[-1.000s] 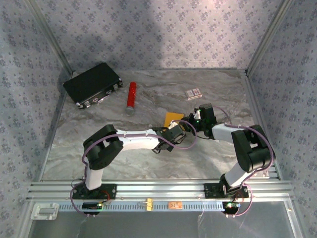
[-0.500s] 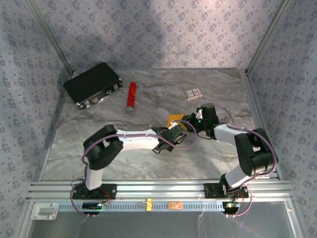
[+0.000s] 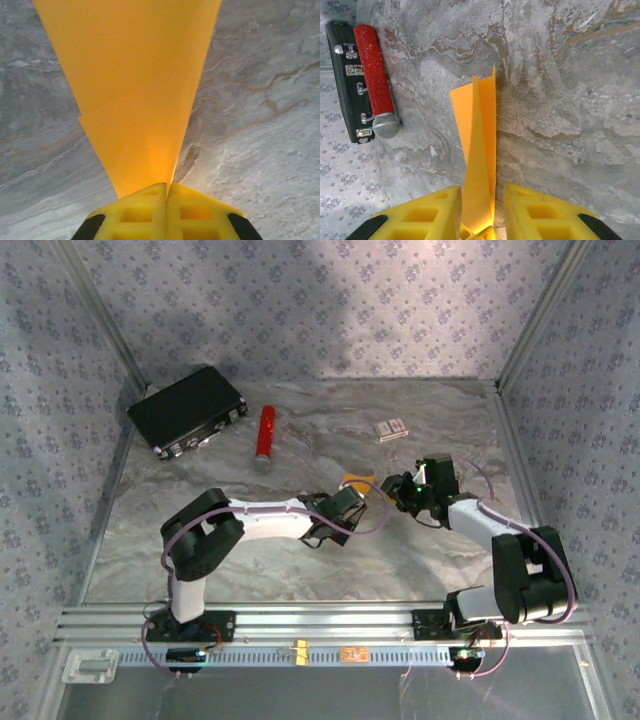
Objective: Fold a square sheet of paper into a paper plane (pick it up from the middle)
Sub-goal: Fold the wing for the fifth time at the center of the table.
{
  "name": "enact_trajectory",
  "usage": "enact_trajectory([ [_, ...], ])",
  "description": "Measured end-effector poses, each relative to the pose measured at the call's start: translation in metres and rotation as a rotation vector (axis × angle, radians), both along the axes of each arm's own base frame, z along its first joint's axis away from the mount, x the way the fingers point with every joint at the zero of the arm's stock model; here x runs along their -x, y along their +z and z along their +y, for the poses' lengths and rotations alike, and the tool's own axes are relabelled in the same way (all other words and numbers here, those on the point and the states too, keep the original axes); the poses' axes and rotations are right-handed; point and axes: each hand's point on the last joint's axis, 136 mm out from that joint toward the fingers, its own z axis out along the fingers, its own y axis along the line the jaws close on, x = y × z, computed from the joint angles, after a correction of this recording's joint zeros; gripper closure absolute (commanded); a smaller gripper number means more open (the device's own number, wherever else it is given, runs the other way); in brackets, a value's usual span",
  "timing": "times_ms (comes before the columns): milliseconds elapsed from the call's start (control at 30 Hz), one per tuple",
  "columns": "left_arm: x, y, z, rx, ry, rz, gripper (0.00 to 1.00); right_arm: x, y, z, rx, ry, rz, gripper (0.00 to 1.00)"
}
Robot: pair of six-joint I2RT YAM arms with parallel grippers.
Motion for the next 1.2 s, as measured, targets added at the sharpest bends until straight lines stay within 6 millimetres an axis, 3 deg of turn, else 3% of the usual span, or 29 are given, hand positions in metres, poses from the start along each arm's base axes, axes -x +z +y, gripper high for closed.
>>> enact_trajectory([
  [900, -0.001, 0.013, -0.028, 0.336, -0.038, 0.267, 0.96, 0.016, -0.008, 0.003, 0.033, 0.058, -0.018, 0.73],
  [1200, 0.002, 0.0, -0.028, 0.362, -0.021, 0.325, 0.96, 0.019, -0.009, 0.007, 0.043, 0.087, -0.036, 0.77],
])
